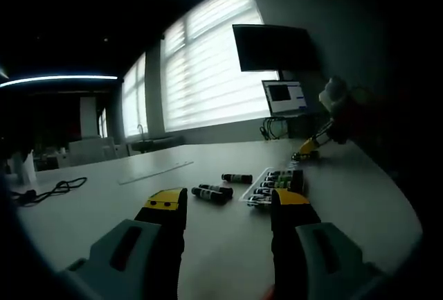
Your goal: Grip medicine bottles put into box
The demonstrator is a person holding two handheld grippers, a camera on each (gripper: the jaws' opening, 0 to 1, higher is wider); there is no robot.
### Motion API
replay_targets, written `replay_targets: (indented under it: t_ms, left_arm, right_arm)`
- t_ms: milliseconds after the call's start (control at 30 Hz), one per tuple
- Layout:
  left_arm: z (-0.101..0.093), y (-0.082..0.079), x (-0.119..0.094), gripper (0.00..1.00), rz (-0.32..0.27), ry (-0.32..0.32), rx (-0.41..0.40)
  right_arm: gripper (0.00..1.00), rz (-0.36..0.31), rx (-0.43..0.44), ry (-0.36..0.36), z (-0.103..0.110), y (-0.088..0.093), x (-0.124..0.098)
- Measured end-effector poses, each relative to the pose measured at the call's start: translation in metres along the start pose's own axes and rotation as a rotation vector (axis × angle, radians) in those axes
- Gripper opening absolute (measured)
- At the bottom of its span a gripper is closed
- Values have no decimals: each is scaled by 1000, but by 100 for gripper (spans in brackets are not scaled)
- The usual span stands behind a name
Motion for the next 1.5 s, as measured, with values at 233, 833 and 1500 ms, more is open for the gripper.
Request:
replay_targets:
  t_ms: [233,833,1500]
  left_arm:
    - [0,0,0,41,0,-2,1]
    - [0,-3,0,41,-8,-5,-5]
    - [1,-3,-1,41,-12,-9,-11]
  right_arm:
    - [0,-61,47,15,-2,-12,0]
    - [3,-82,206,-76,-8,-33,0]
    - [5,-98,97,-221,47,-72,28]
Point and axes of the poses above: the point that each gripper's makers call its tool centre point, and the gripper's own axes: x roughly forward along the fingers, z roughly to its left, y roughly out of its underside, the point moved 3 cm from there along -x, roughly backward along the fingers, and after that the axes turned 7 degrees about -x, right-handed, at the moved point
